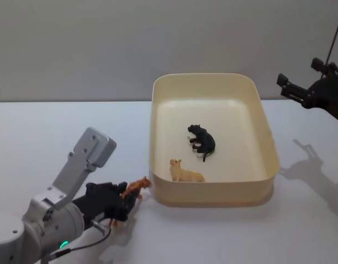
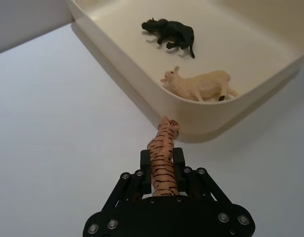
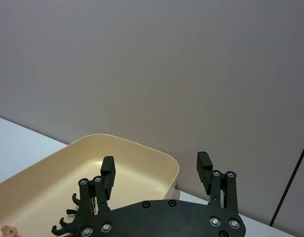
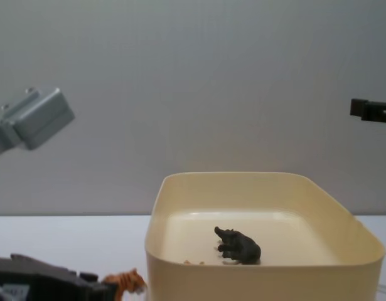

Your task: Pick up the toy alternately with two hands and place it into the central storage box.

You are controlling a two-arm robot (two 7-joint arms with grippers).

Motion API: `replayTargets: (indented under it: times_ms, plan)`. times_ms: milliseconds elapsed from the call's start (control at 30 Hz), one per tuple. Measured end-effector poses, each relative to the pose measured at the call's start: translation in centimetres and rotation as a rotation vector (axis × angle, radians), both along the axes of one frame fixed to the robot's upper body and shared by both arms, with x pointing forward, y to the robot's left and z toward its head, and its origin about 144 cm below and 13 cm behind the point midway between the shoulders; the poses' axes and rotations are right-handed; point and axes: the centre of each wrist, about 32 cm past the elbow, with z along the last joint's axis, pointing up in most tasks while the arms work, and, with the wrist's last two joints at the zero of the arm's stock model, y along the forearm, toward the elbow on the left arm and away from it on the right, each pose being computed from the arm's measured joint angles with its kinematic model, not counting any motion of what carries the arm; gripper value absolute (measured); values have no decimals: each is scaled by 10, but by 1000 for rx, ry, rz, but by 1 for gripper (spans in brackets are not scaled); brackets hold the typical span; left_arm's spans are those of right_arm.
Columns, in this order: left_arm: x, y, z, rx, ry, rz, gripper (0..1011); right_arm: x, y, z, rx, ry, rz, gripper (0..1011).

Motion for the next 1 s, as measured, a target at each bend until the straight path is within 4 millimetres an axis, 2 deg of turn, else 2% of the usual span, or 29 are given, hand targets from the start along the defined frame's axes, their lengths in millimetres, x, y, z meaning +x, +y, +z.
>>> replayTargets:
  times_ms: [633, 1000]
  plan:
    - [13, -6, 21, 26, -239, 178, 240, 0, 0, 0, 0, 0, 0, 1001]
    - [46, -7, 43, 11, -418, 207, 240, 0, 0, 0, 0, 0, 0, 1001]
